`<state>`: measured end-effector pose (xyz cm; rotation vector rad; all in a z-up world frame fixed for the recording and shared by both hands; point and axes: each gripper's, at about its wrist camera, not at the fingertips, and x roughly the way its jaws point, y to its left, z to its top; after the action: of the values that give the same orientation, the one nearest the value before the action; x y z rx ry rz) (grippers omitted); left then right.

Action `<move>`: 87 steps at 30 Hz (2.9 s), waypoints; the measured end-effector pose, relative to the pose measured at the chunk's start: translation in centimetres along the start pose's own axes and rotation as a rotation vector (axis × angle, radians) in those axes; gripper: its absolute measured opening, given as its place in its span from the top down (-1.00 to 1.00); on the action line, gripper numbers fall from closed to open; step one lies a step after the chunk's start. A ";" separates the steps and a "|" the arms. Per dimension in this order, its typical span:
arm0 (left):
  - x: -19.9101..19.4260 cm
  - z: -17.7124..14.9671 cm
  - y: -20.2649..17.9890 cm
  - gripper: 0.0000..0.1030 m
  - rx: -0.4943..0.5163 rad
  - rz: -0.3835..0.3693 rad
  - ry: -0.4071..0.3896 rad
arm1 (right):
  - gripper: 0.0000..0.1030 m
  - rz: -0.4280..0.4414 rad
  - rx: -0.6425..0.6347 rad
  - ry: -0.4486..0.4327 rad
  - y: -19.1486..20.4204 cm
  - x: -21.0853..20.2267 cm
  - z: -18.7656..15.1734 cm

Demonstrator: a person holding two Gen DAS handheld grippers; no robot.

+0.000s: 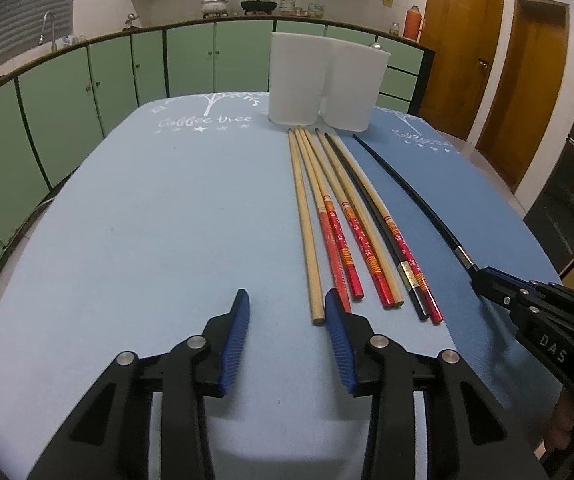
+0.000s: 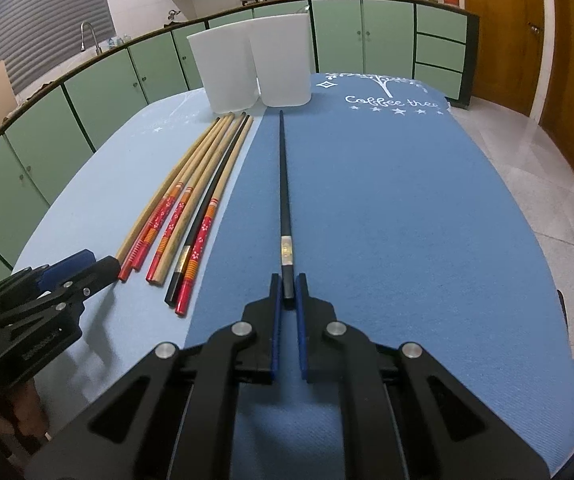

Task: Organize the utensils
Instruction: 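Grasp the plain wooden chopstick with the left gripper, then carry the wooden chopstick with the left gripper while the right carries the black chopstick into the holder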

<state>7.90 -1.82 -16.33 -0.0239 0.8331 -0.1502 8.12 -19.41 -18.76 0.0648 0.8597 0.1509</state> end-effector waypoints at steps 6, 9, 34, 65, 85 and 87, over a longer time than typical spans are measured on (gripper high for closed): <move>0.3 0.2 0.2 0.71 -0.016 0.042 -0.012 | 0.86 -0.002 -0.001 0.000 0.1 0.1 -0.1; 0.4 0.3 0.2 0.85 -0.015 0.045 -0.012 | 0.86 0.000 0.002 -0.003 0.1 0.2 -0.2; -6.2 5.2 -0.6 0.88 0.017 0.018 -0.217 | 0.89 0.024 -0.035 -0.195 -0.6 -6.2 4.9; -10.6 17.0 0.2 0.88 0.065 -0.056 -0.390 | 0.89 0.181 -0.092 -0.272 -1.4 -11.0 21.5; -12.9 28.3 -2.2 0.88 0.115 -0.095 -0.611 | 0.89 0.197 -0.105 -0.452 -2.3 -13.0 34.2; -11.5 29.0 -2.4 0.88 0.118 -0.092 -0.607 | 0.89 0.192 -0.098 -0.451 -2.7 -12.0 35.1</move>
<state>21.42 -3.68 11.88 0.0036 0.2163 -0.2629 27.32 -23.81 12.81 0.0860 0.3943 0.3444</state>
